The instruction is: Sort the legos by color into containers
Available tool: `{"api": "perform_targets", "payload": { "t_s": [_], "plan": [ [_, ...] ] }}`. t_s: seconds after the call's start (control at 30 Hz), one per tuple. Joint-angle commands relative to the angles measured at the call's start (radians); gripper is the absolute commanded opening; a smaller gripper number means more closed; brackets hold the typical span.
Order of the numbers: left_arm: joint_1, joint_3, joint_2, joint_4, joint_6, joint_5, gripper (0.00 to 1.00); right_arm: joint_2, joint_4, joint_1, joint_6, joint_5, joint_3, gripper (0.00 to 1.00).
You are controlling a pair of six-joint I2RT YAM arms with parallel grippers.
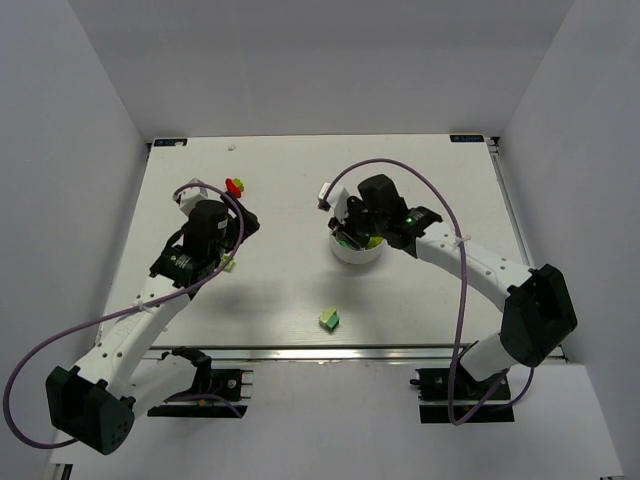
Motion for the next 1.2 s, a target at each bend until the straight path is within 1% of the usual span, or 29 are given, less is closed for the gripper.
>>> {"api": "perform_targets", "payload": {
  "t_s": [0.0,0.1,0.13,0.4,0.43,0.5,0.53,0.6,0.63,1.0,1.03,1.1,1.13,1.17],
  "plan": [
    [0.009,0.0,-0.024,-0.005,-0.003,-0.016,0.94,0.008,0.05,0.008,0.023,0.075,-0.012,0.12],
    [0.009,-0.003,-0.025,-0.005,-0.003,-0.016,0.94,0.008,0.063,0.009,0.025,0.086,-0.022,0.17],
    [0.009,-0.005,-0.024,-0.004,-0.003,-0.016,0.94,0.01,0.067,0.009,0.025,0.089,-0.027,0.21],
    [0.01,-0.006,-0.034,-0.01,-0.003,-0.02,0.94,0.039,0.086,0.009,0.028,0.129,-0.033,0.23],
    [0.01,-0.006,-0.036,-0.01,-0.003,-0.02,0.94,0.042,0.086,0.009,0.028,0.129,-0.032,0.25],
    [0.012,-0.008,-0.041,-0.015,-0.004,-0.02,0.94,0.048,0.083,0.009,0.029,0.129,-0.027,0.32],
    [0.012,-0.008,-0.042,-0.016,-0.004,-0.022,0.94,0.051,0.081,0.009,0.029,0.129,-0.027,0.34],
    [0.012,-0.008,-0.044,-0.016,-0.004,-0.023,0.94,0.051,0.078,0.011,0.029,0.129,-0.024,0.43],
    [0.012,-0.009,-0.047,-0.018,-0.006,-0.025,0.94,0.05,0.076,0.009,0.029,0.128,-0.022,0.44],
    [0.012,-0.008,-0.054,-0.022,-0.007,-0.026,0.94,0.015,0.058,0.009,0.031,0.12,-0.022,0.46],
    [0.012,-0.006,-0.056,-0.024,-0.007,-0.028,0.94,0.001,0.052,0.008,0.028,0.09,-0.013,0.46],
    [0.012,-0.009,-0.062,-0.024,-0.007,-0.029,0.94,-0.014,0.005,0.009,-0.04,0.025,0.008,0.47],
    [0.012,-0.009,-0.064,-0.022,-0.007,-0.029,0.93,-0.033,-0.073,0.009,-0.137,-0.086,0.028,0.48],
    [0.012,-0.012,-0.067,-0.019,-0.009,-0.029,0.92,-0.047,-0.116,0.008,-0.196,-0.158,0.036,0.48]
  ]
}}
